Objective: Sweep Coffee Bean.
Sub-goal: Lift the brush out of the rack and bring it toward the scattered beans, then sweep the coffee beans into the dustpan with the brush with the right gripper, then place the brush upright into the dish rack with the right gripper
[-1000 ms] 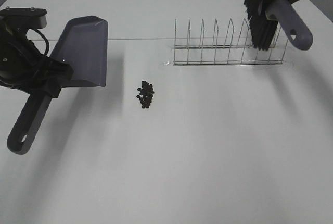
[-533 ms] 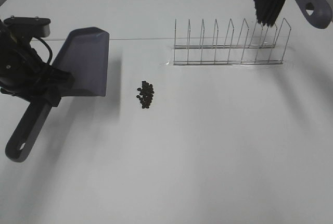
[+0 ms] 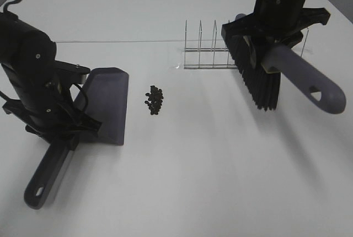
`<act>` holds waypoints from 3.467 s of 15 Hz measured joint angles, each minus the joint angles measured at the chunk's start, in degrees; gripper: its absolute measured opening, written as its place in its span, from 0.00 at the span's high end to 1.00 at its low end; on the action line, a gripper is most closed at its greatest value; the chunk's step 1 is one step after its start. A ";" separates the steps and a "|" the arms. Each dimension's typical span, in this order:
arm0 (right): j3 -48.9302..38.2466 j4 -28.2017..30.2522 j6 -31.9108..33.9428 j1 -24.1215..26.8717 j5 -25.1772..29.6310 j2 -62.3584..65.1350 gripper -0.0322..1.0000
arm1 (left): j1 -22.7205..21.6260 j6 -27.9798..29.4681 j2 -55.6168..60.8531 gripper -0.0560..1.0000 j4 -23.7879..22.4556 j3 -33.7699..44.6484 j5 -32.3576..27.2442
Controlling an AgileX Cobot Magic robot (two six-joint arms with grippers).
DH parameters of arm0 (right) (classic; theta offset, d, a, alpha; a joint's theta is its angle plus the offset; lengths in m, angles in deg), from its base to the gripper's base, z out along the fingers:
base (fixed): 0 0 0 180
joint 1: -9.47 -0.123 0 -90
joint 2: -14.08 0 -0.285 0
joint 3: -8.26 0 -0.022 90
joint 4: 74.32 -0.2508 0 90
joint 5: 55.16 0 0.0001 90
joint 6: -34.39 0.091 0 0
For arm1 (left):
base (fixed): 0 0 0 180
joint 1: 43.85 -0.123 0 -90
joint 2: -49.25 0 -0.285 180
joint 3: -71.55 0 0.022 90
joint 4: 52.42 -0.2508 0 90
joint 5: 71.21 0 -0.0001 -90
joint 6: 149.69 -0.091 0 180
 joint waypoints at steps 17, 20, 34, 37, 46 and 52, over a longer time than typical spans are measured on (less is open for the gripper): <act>17.82 -11.12 -6.76 -10.14 0.63 -21.94 0.63 | 1.26 1.38 -2.06 0.57 1.89 -0.11 2.01; 20.34 -14.04 -7.68 -12.61 0.40 -23.49 0.63 | 1.26 1.38 -2.06 0.57 2.06 -0.11 2.06; 38.85 -7.05 -7.73 -14.27 5.39 -24.69 0.63 | 1.26 1.43 -2.06 0.57 2.92 -0.11 2.18; 39.02 4.30 -5.79 -12.55 5.61 -21.08 0.63 | 1.26 1.43 -2.06 0.57 2.92 -0.11 2.23; 24.52 3.67 -4.41 4.87 5.73 -4.07 0.63 | 1.26 1.38 0.97 0.57 3.50 -0.11 2.18; 3.90 7.05 1.03 6.42 5.61 1.55 0.63 | 1.26 1.09 7.73 0.57 4.98 -4.07 -2.12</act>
